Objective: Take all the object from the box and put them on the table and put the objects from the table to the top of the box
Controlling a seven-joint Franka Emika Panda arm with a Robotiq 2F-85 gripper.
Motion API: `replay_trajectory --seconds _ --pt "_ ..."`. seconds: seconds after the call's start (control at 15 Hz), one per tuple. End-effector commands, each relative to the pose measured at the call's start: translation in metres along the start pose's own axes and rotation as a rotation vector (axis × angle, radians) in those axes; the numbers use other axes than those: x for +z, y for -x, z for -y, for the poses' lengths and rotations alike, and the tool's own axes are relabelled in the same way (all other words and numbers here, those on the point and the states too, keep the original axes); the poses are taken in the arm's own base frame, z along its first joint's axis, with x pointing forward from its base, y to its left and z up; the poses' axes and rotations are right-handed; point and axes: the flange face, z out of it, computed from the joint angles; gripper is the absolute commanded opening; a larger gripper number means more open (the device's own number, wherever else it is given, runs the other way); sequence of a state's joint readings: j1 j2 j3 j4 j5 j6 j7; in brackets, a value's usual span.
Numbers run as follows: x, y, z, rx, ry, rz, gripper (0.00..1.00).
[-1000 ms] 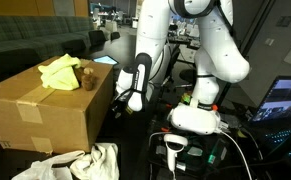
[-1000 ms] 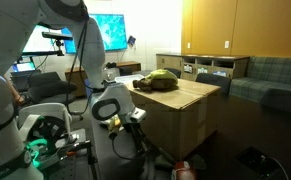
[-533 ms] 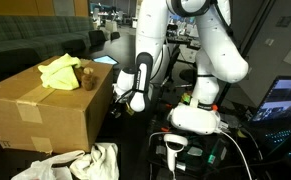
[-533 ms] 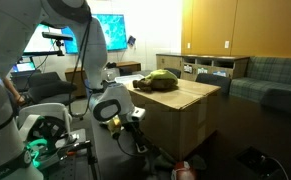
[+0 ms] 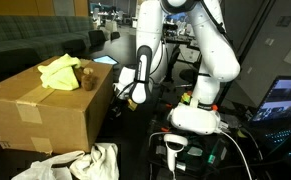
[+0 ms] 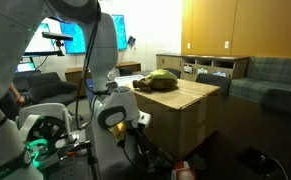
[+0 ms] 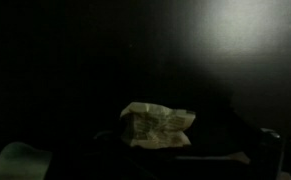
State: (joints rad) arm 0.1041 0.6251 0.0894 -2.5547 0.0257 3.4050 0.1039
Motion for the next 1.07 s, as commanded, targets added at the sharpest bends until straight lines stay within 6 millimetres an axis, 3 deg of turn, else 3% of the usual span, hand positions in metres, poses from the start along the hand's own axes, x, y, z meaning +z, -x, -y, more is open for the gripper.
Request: replay_trajectory --seconds 0.0,0.13,0.2,0.67,0.93,1.0 --pt "0.006 -0.004 -0.015 0.001 -0.027 -0.005 0.97" --pt "0.006 -0.005 -0.021 0.002 -0.013 0.008 0.73" --pt "0.007 -0.006 -0.022 -0.004 -0.008 0.016 0.70" --pt "0.015 -0.012 -0.008 -0.043 0.002 0.078 0.16" --pt "0.016 -0.012 -0.005 -0.061 0.016 0.129 0.07" --pt "0.015 -0.012 -0.004 -0.066 0.021 0.140 0.10"
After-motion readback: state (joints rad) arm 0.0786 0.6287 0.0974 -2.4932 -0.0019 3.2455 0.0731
